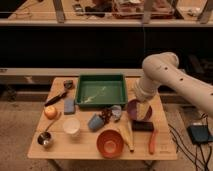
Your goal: Place banana in purple bowl
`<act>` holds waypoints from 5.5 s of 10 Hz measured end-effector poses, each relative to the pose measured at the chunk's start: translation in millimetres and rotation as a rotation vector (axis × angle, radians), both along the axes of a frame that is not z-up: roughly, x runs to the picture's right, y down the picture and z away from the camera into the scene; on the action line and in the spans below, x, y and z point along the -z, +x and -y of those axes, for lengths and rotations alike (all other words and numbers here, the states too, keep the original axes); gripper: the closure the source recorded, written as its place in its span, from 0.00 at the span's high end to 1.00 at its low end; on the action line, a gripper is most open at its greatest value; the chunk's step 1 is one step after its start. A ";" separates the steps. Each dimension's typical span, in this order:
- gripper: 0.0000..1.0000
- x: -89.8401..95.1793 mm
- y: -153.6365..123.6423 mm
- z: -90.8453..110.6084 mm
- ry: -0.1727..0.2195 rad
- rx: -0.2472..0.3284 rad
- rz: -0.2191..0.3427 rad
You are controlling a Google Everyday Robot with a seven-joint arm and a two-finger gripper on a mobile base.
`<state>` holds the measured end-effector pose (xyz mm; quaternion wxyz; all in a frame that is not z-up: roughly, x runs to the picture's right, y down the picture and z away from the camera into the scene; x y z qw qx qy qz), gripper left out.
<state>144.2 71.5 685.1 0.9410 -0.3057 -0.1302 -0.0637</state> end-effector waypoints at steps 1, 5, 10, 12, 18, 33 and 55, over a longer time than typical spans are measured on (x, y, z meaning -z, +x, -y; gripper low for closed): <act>0.80 -1.8 0.0 -4.0 0.002 -0.002 -0.013; 0.80 -6.3 17.4 -67.0 0.034 -0.025 -0.041; 0.80 -28.2 14.9 -131.6 0.046 0.083 0.031; 0.80 -38.8 10.4 -149.7 0.058 0.115 0.054; 0.80 -73.0 -4.9 -159.1 0.095 0.178 0.075; 0.30 -129.6 -8.6 -177.1 -0.061 0.117 0.039; 0.09 -95.9 89.4 13.1 0.160 -0.087 -0.136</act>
